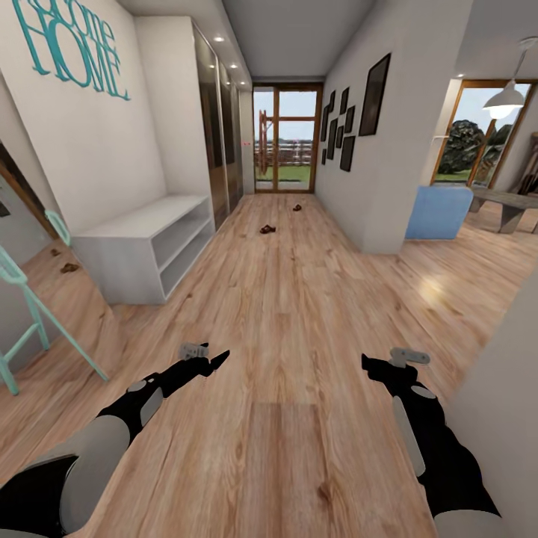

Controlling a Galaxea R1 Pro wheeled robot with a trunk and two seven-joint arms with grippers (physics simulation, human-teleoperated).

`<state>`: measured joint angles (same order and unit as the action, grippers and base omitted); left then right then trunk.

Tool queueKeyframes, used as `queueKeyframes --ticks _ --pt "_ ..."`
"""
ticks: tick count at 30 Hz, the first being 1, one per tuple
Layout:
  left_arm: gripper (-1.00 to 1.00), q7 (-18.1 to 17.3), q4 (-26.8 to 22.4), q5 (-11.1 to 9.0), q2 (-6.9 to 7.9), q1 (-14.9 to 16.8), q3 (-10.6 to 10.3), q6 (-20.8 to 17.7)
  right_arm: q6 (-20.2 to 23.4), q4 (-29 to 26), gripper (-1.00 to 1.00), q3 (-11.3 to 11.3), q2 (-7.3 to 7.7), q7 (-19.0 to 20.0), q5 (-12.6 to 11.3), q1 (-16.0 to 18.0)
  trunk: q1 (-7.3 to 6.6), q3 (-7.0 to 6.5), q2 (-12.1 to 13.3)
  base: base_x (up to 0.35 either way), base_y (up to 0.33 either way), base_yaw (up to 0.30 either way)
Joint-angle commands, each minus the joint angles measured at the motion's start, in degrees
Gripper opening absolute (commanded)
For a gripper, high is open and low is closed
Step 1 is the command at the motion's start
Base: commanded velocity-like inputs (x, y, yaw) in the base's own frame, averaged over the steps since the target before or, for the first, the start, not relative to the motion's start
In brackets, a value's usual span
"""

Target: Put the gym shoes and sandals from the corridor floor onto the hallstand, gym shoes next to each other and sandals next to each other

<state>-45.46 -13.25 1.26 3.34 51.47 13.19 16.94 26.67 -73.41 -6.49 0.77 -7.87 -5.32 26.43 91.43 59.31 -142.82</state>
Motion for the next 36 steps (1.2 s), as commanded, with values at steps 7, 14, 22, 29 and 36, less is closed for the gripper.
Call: queueKeyframes --ticks 7,14,22,29,36 --pt "1.00 -0.24 0.07 0.14 0.00 0.07 0.25 0.20 0.23 -0.07 1.00 0.07 0.03 -0.47 -0.57 0.03 0.02 0.04 -0.02 0.347 0.000 0.000" --pt "1.00 -0.24 0.07 0.14 0.00 0.06 0.25 0.20 0.23 -0.07 1.00 0.07 0.03 -0.48 -0.57 0.03 0.02 0.04 -0.02 0.347 0.000 0.000" --pt "1.00 -0.24 0.07 0.14 0.00 0.08 0.25 0.20 0.23 -0.07 1.00 0.02 0.04 -0.39 -0.73 0.03 0.02 0.04 -0.02 0.347 0.000 0.000" --pt "1.00 -0.24 0.07 0.14 0.00 0.03 0.25 0.20 0.23 -0.15 1.00 -0.01 0.03 -0.39 -0.81 0.03 0.02 0.04 -0.02 0.347 0.000 0.000" --pt "1.00 -0.24 0.07 0.14 0.00 0.05 0.25 0.20 0.23 -0.09 1.00 -0.02 0.03 -0.38 -0.83 0.03 0.02 0.04 -0.02 0.347 0.000 0.000"
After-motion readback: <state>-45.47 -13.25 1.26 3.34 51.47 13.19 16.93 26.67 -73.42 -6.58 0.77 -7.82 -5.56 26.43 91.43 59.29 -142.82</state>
